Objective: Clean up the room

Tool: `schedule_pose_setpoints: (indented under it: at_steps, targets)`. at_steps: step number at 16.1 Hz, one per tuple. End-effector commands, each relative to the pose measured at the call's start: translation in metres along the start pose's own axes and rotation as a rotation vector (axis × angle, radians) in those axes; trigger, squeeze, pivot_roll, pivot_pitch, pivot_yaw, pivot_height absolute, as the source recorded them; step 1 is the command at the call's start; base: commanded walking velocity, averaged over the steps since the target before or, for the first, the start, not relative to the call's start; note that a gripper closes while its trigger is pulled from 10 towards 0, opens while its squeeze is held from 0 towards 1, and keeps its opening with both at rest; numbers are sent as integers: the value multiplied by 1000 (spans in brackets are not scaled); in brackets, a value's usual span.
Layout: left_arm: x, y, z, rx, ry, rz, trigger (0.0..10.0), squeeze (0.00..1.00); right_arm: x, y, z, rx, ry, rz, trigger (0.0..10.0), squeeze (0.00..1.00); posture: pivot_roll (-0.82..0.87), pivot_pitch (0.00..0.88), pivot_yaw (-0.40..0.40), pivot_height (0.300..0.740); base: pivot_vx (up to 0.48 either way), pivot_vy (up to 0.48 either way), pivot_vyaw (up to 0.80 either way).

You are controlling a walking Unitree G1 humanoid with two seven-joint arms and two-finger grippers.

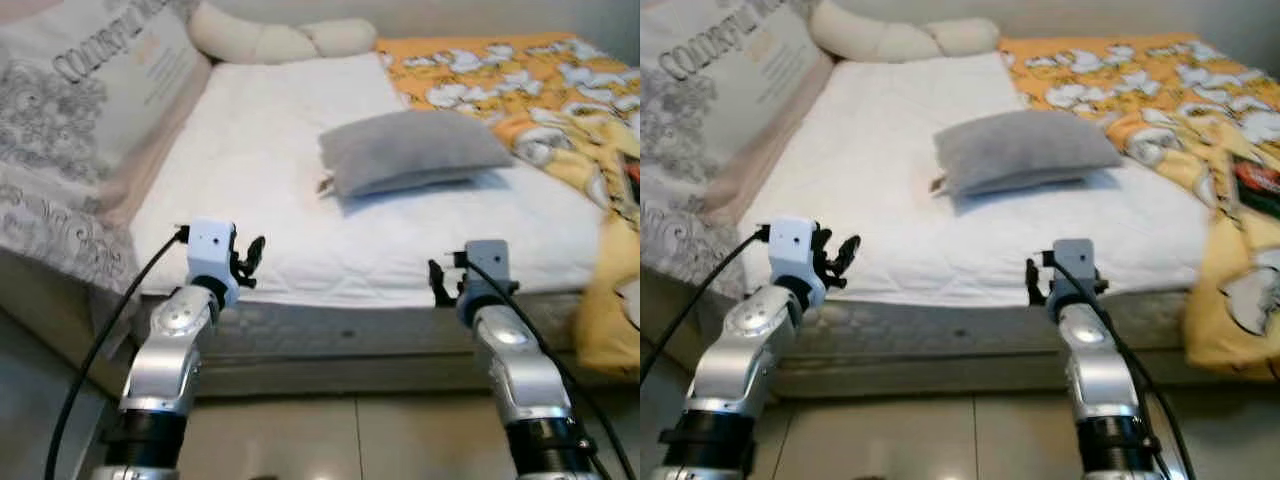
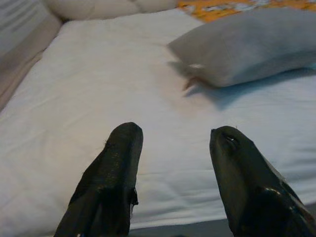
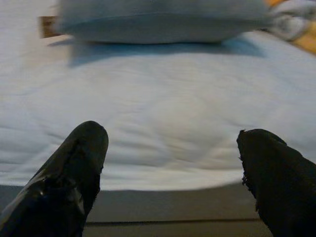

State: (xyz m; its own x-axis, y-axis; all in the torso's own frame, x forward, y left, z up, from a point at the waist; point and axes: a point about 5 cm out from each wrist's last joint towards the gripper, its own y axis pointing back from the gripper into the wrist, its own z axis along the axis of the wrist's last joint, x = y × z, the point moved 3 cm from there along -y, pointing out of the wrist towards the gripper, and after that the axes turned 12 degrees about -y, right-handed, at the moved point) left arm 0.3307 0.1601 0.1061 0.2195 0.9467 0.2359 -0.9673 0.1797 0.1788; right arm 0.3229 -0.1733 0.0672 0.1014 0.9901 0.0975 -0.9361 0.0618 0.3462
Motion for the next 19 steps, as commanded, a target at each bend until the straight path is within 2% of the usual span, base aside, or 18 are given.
schedule_pose_setpoints:
  at_steps: [1,19]
  targets:
    - [4,1,1,-2,1,10,10000,0,6,1,5,-20,11,22,10000,0,-19,0,48,740,371,0,0]
    - [0,3,-1,-4,6,3,10000,0,6,2,1,-16,19,26,10000,0,-21,0,50,740,380,0,0]
